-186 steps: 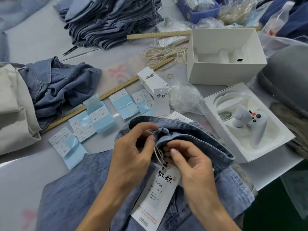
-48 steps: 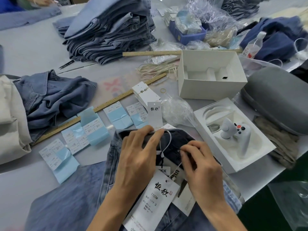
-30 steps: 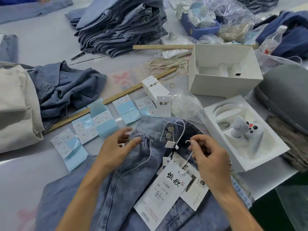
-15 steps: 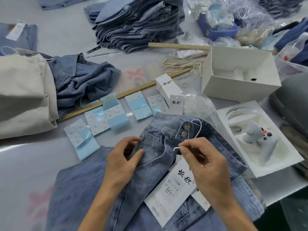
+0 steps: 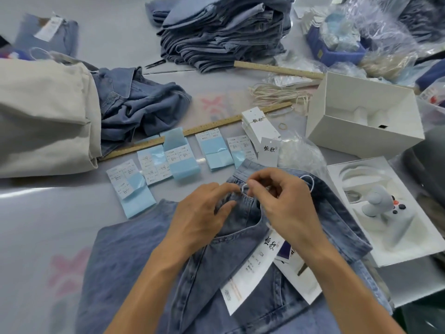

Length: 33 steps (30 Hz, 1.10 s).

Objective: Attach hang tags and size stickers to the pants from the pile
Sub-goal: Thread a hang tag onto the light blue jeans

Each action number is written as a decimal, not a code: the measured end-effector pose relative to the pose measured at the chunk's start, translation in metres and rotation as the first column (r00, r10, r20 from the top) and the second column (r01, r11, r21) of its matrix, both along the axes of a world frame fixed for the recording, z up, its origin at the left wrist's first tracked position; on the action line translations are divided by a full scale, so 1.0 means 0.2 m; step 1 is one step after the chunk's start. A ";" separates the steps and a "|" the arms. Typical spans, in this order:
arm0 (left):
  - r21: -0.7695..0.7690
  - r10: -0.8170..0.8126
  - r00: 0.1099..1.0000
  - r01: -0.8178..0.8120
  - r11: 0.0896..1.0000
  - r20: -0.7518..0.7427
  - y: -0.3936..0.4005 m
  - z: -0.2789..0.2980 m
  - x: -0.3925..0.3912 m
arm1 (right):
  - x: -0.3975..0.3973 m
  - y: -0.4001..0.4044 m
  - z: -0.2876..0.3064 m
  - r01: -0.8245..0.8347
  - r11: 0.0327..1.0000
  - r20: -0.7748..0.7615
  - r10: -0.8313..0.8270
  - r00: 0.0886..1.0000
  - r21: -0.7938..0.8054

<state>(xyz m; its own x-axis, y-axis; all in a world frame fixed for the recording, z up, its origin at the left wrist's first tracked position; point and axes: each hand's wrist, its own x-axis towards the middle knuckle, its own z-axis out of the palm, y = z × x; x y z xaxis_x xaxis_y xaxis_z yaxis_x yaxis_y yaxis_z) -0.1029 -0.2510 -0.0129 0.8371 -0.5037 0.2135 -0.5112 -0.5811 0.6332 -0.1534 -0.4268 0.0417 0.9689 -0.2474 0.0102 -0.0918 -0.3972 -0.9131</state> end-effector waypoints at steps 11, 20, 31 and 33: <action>-0.577 -0.020 0.844 -0.349 0.739 -0.536 0.01 -0.01 -0.12 | 0.13 0.08 -0.03 0.091 0.907 -0.034 -0.085 0.996 0.411; -0.433 -0.093 0.818 -0.201 0.879 -0.568 0.08 0.02 -0.20 | 0.10 0.10 0.06 0.016 0.753 0.048 -0.063 0.997 0.658; -0.306 -0.117 0.787 -0.095 0.947 -0.606 0.05 0.00 -0.24 | -0.01 -0.14 0.09 -0.034 0.771 0.008 0.038 0.999 0.636; -0.148 -0.027 0.850 -0.060 0.987 -0.526 0.02 -0.01 -0.27 | -0.05 -0.18 0.02 0.055 0.961 -0.023 -0.050 0.998 0.270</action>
<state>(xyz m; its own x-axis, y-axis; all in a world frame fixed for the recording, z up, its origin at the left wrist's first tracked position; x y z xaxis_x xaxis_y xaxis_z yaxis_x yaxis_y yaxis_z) -0.1575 -0.2461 -0.0141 0.8532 -0.4868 -0.1874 -0.0683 -0.4604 0.8851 -0.1632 -0.4625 0.0464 0.9540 -0.2891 -0.0795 -0.1215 -0.1302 -0.9840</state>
